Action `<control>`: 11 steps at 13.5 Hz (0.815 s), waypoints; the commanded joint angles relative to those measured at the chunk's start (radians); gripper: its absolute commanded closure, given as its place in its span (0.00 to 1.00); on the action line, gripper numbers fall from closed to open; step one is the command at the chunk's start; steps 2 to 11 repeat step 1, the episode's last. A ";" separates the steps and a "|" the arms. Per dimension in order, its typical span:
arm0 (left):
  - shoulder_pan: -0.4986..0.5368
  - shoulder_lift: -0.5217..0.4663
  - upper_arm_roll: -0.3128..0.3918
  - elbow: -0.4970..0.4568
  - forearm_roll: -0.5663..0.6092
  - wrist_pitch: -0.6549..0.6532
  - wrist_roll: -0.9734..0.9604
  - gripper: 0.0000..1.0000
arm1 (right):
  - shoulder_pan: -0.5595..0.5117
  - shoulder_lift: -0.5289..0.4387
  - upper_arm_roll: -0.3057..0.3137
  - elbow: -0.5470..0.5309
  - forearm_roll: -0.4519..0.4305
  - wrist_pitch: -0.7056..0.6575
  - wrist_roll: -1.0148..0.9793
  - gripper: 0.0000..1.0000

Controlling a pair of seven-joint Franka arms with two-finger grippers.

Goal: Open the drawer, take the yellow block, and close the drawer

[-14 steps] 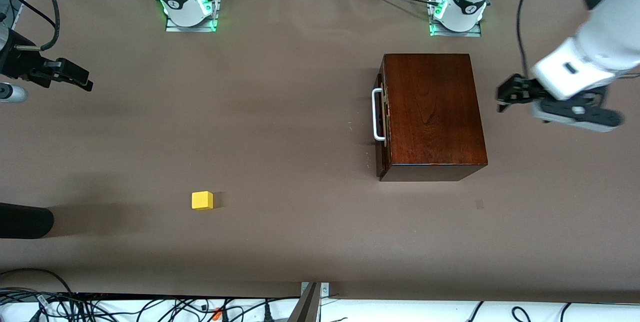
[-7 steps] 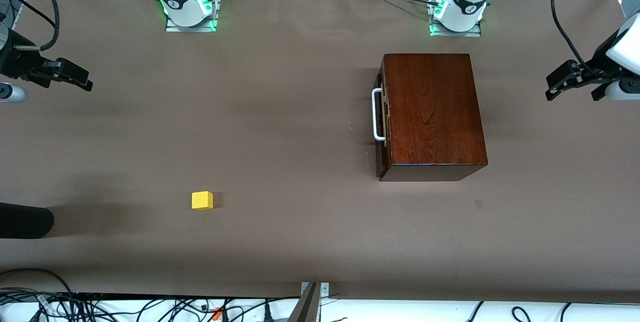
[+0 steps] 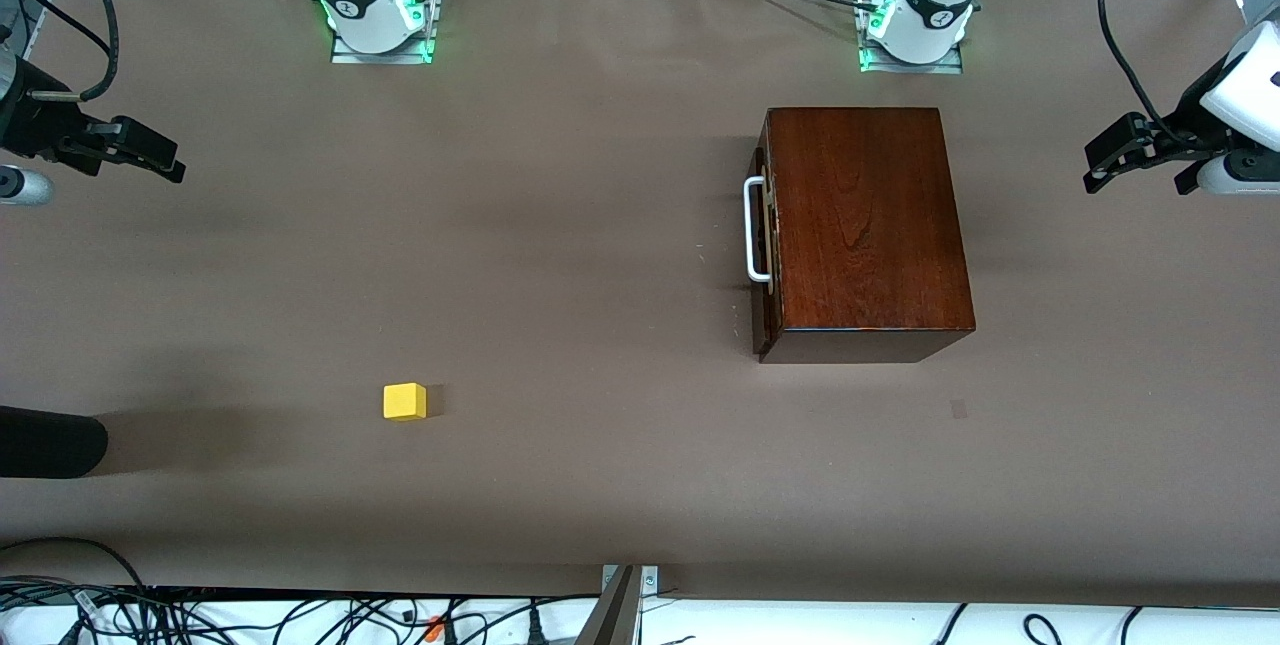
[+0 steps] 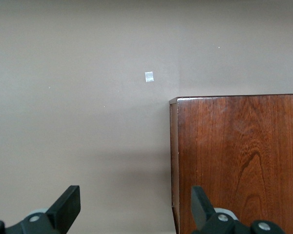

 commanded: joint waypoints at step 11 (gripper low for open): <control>-0.006 -0.018 0.005 -0.004 0.011 -0.018 0.019 0.00 | -0.006 0.004 0.002 0.017 0.005 -0.009 0.001 0.00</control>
